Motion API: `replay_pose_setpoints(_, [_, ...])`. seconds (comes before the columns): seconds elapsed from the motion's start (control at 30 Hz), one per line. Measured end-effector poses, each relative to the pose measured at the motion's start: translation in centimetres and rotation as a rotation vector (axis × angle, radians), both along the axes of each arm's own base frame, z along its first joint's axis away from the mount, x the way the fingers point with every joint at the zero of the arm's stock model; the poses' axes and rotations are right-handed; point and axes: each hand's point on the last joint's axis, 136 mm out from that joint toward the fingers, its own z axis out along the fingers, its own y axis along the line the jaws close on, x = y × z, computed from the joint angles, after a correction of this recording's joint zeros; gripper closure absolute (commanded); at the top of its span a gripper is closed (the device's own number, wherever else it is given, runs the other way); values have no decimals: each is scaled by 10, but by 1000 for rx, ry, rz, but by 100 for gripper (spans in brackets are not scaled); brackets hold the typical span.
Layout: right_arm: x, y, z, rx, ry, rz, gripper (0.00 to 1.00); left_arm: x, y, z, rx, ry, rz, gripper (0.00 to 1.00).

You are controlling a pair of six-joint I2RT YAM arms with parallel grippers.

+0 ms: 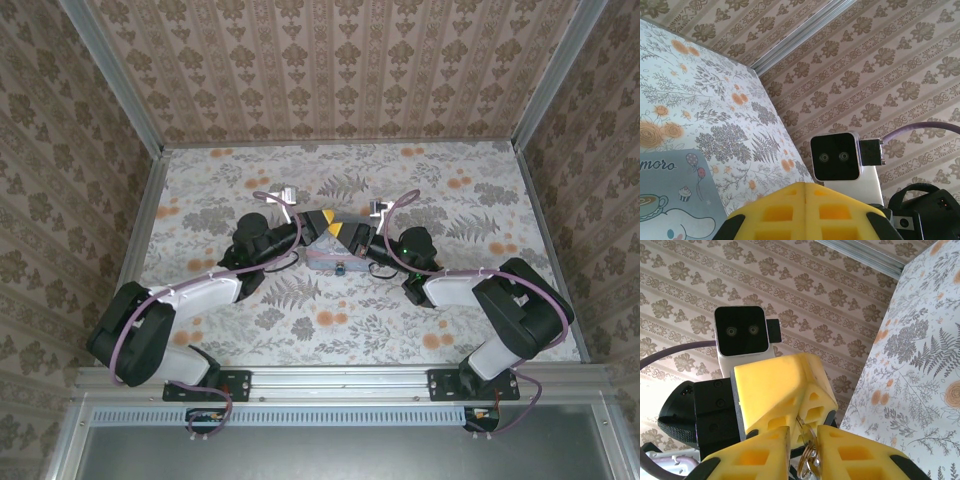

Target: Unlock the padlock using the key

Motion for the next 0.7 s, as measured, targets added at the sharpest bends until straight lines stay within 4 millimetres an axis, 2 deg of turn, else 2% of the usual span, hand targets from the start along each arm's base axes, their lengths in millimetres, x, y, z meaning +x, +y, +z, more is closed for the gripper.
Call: replay_pose_setpoints(0.7, [-1, -4, -4, -2, 4, -6, 86, 2, 1, 0, -1, 0, 14, 100])
